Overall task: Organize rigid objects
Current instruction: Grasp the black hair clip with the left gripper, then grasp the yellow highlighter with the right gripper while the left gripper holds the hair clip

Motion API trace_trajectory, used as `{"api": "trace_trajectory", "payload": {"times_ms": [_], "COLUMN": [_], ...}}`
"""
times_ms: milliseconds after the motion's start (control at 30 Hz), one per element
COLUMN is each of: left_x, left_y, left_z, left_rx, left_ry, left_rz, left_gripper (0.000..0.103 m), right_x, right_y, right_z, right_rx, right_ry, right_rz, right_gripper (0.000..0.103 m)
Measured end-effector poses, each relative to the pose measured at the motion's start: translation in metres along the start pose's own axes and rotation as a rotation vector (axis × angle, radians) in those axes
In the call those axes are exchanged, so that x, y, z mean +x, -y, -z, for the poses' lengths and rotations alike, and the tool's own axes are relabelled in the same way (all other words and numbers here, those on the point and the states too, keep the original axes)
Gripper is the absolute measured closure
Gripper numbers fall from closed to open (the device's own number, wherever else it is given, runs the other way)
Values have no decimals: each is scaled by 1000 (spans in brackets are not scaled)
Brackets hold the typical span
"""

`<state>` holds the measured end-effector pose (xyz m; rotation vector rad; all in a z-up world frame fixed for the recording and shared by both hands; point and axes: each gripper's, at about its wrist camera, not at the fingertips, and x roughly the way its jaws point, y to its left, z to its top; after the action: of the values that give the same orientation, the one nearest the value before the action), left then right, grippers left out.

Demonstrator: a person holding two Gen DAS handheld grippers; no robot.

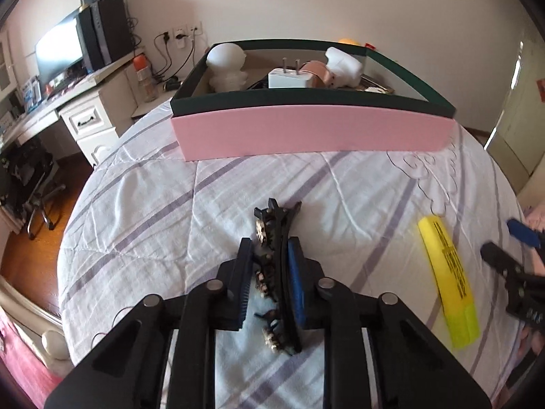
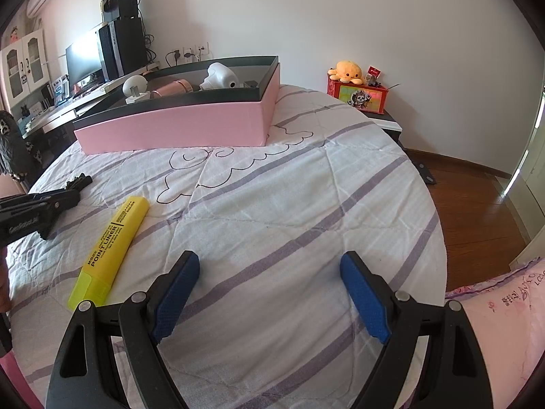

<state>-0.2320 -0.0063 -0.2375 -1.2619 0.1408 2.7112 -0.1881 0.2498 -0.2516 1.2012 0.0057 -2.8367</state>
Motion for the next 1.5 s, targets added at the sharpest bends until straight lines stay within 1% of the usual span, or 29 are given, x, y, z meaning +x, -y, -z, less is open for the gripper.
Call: {"api": "trace_trajectory", "payload": {"times_ms": [200,300,400,500,567,733,800,867,900,967,1067,1133,1167,1233,1300,1333,1400,1500], "left_x": [-18,-28,-34,-35,-35,-36,-35,-35,-35,-35,-34,-34,-34,-34,-34,-34,-33,-33], "left_y": [-9,-17,-25,-31,-31,-34,-34,-34,-34,-35,-36,-36,-36,-36,-34,-31,-23,-15], "left_z": [22,34,43,46,46,49,49,49,49,49,49,50,50,51,51,52,52,53], "left_rx": [16,7,0,-16,-15,-23,-27,-23,-21,-23,-21,-23,-22,-27,-21,-12,16,48], "left_ry": [10,19,30,40,45,59,58,59,60,63,67,69,71,72,75,77,80,82], "left_rz": [26,29,48,74,75,91,100,101,101,109,116,117,119,129,135,130,112,74], "left_gripper": [84,84,84,84,84,83,83,83,83,83,83,83,82,78,71,69,61,59], "right_x": [-2,-8,-19,-27,-28,-15,-8,-2,1,3,3,1,0,-3,-5,-5,-4,-2], "right_y": [0,-1,-7,-24,-44,-75,-86,-92,-94,-96,-93,-86,-83,-74,-69,-69,-73,-80], "right_z": [0,2,5,6,4,-2,-6,-9,-10,-10,-7,-4,-4,-1,2,2,2,2], "right_rx": [6,35,73,74,45,44,19,-6,-14,-39,-61,-71,-69,-60,-54,-53,-70,-108], "right_ry": [3,10,36,39,28,-27,-38,-58,-64,-68,-68,-64,-62,-55,-47,-44,-45,-41], "right_rz": [10,24,-2,-58,-88,-123,-103,-105,-107,-98,-117,-123,-123,-119,-125,-126,-110,-78], "right_gripper": [17,17,17,17,17,17,17,35,48,51,53,60,61,68,68,68,68,67]}}
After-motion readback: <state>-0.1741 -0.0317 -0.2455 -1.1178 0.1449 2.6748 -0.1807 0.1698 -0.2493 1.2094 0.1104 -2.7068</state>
